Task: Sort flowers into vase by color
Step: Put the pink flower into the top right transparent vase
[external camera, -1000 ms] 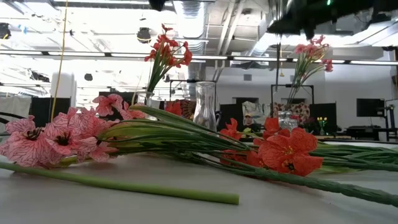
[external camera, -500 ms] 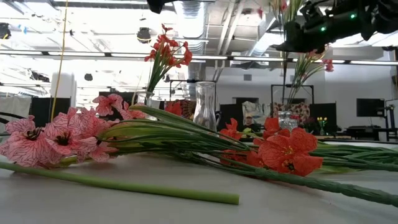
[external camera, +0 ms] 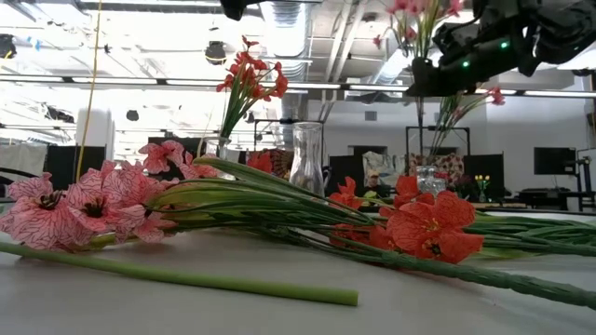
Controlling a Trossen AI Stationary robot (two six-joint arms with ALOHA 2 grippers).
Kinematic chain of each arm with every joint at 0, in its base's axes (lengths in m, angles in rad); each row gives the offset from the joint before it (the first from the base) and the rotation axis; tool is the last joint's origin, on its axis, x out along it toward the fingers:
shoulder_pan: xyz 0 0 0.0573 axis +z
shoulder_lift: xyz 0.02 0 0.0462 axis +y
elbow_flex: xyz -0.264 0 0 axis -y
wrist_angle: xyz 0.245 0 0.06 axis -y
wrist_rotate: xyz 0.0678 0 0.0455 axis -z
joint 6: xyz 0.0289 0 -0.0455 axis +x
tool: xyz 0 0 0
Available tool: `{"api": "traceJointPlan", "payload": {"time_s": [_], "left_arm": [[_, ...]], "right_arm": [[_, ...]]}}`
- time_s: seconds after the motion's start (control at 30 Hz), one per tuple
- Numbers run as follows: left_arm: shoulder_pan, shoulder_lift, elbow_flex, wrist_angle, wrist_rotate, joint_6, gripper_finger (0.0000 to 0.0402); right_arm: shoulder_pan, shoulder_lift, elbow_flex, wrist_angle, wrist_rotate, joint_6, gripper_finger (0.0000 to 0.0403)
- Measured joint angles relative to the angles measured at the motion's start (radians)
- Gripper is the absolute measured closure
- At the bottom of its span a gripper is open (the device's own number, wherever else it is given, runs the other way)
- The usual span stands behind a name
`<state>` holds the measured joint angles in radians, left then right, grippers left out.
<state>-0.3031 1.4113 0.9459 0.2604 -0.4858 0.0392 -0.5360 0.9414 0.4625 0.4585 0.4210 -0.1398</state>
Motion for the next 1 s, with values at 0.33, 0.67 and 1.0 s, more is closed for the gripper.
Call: {"api": "traceJointPlan", "payload": {"time_s": [0.33,0.67,1.0], "left_arm": [[0.0,0.0,0.0,0.0,0.0,-0.015,0.027],[0.0,0.0,0.0,0.0,0.001,-0.018,0.027],[0.0,0.001,0.0,0.0,0.001,-0.023,0.027]], "right_arm": [[-0.003,0.078,0.0,0.015,0.0,0.026,0.0368],[-0.004,0.128,0.0,0.01,0.002,0.026,0.0353],[-0.018,0.125,0.0,-0.018,0.027,0.064,0.0351]]}}
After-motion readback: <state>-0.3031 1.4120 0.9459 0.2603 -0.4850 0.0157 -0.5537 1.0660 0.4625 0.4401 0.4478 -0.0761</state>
